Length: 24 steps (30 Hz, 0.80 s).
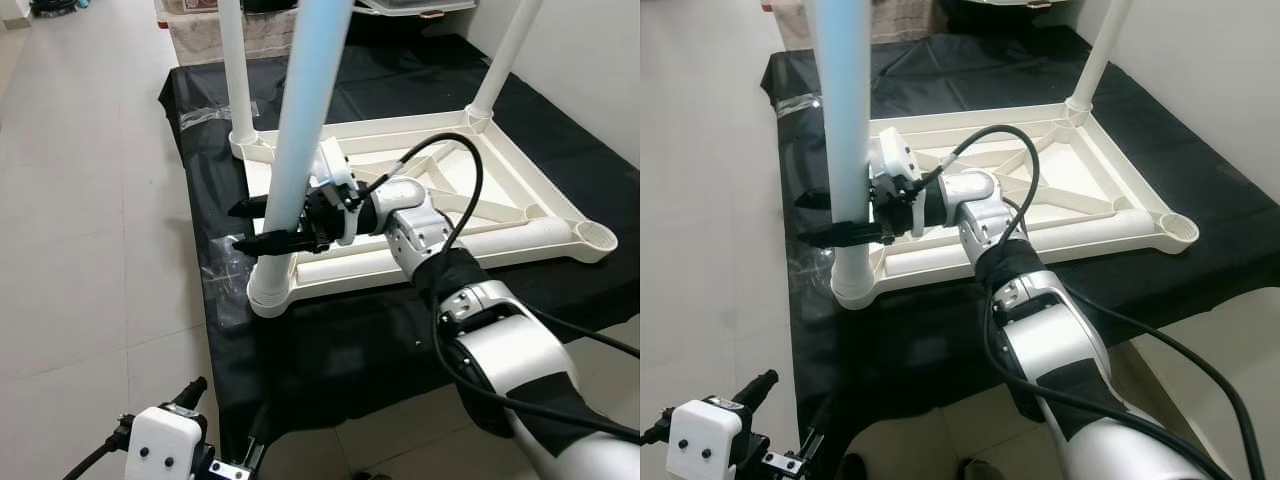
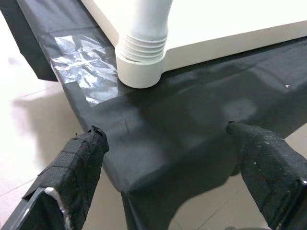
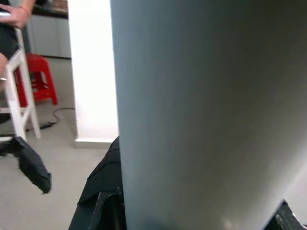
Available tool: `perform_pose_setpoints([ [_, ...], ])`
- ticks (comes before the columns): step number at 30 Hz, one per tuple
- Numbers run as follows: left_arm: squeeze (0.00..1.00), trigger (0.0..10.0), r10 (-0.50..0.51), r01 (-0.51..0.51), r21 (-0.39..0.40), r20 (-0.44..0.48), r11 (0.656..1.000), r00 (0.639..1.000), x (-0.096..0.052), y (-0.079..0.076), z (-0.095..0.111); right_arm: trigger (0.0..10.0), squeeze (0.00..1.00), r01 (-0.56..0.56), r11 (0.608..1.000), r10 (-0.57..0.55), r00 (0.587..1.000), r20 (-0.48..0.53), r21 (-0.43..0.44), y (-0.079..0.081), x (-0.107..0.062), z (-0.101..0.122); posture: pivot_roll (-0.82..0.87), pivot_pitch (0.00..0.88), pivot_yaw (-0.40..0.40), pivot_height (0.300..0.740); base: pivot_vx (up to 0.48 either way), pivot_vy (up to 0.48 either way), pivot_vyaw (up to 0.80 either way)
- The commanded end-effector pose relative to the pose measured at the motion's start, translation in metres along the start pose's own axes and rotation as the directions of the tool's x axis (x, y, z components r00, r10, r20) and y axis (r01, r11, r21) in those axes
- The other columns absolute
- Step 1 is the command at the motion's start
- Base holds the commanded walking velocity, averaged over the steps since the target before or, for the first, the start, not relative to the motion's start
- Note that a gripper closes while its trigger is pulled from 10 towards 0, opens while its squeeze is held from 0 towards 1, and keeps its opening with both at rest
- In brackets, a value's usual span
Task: Building children table
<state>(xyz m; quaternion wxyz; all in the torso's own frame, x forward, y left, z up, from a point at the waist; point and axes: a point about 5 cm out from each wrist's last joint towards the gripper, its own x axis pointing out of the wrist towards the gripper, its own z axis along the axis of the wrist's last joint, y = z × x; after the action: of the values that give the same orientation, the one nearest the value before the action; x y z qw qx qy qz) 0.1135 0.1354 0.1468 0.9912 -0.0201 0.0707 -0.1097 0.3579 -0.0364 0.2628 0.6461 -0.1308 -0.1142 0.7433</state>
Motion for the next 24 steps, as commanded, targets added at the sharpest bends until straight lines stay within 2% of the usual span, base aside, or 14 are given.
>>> perform_pose_setpoints([
  [1,0.00,10.0,0.003,-0.003,-0.005,-0.017,1.000,1.000,-0.002,0.000,-0.004,10.0,0.00,0.004,0.994,0.015,0.986,-0.168,0.113,0.013,-0.003,-0.037,0.08,0.258,-0.065,0.740,0.000,0.000,0.00],
  [3,0.00,10.0,0.008,-0.008,-0.001,-0.019,1.000,1.000,-0.002,0.000,-0.004,10.0,0.00,0.112,0.984,-0.079,0.971,-0.227,0.136,0.007,0.002,-0.043,0.08,0.258,-0.064,0.740,0.000,0.000,0.00],
  [6,0.00,10.0,0.011,-0.011,0.000,-0.020,1.000,1.000,-0.003,0.001,-0.005,10.0,0.00,0.165,0.974,-0.122,0.959,-0.255,0.155,0.005,0.004,-0.046,0.08,0.257,-0.065,0.740,0.000,0.000,0.00],
  [8,0.00,10.0,0.015,-0.015,0.001,-0.021,1.000,1.000,-0.004,0.001,-0.005,10.0,0.00,0.278,0.947,-0.222,0.929,-0.296,0.163,-0.002,0.008,-0.047,0.08,0.257,-0.065,0.740,0.000,0.000,0.00],
  [9,0.00,10.0,0.015,-0.015,0.001,-0.021,1.000,1.000,-0.004,0.001,-0.005,10.0,0.00,0.278,0.947,-0.222,0.929,-0.296,0.163,-0.002,0.008,-0.047,0.08,0.257,-0.065,0.740,0.000,0.000,0.00],
  [12,0.00,10.0,0.019,-0.019,0.001,-0.021,1.000,1.000,-0.004,0.001,-0.006,10.0,0.00,0.418,0.890,-0.343,0.877,-0.336,0.183,-0.011,0.010,-0.048,0.07,0.250,-0.063,0.740,0.000,0.000,0.00],
  [14,0.00,10.0,0.019,-0.019,0.002,-0.020,1.000,1.000,-0.003,0.001,-0.006,10.0,0.00,0.523,0.837,-0.450,0.824,-0.344,0.159,-0.017,0.010,-0.047,0.07,0.244,-0.068,0.740,0.000,0.000,0.00],
  [15,0.00,10.0,0.019,-0.019,0.002,-0.020,1.000,1.000,-0.003,0.001,-0.006,10.0,0.00,0.523,0.837,-0.450,0.824,-0.344,0.159,-0.017,0.010,-0.047,0.07,0.244,-0.068,0.740,0.000,0.000,0.00],
  [17,0.00,10.0,0.022,-0.022,0.003,-0.018,1.000,1.000,-0.003,0.002,-0.006,10.0,0.00,0.572,0.800,-0.486,0.795,-0.363,0.183,-0.018,0.007,-0.050,0.08,0.241,-0.067,0.740,0.000,0.000,0.00],
  [19,0.00,10.0,0.024,-0.024,0.004,-0.016,1.000,1.000,-0.002,0.002,-0.006,10.0,0.00,0.582,0.789,-0.488,0.787,-0.378,0.194,-0.017,0.006,-0.053,0.08,0.241,-0.067,0.740,0.000,0.000,0.00],
  [20,0.00,10.0,0.026,-0.026,0.006,-0.016,1.000,1.000,-0.002,0.003,-0.005,10.0,0.00,0.606,0.775,-0.510,0.768,-0.387,0.182,-0.017,0.004,-0.056,0.08,0.241,-0.067,0.740,0.000,0.000,0.00],
  [24,0.00,10.0,0.027,-0.027,0.007,-0.016,1.000,1.000,-0.003,0.003,-0.005,10.0,0.00,0.633,0.758,-0.537,0.744,-0.397,0.161,-0.018,0.003,-0.058,0.08,0.241,-0.067,0.740,0.000,0.000,0.00],
])
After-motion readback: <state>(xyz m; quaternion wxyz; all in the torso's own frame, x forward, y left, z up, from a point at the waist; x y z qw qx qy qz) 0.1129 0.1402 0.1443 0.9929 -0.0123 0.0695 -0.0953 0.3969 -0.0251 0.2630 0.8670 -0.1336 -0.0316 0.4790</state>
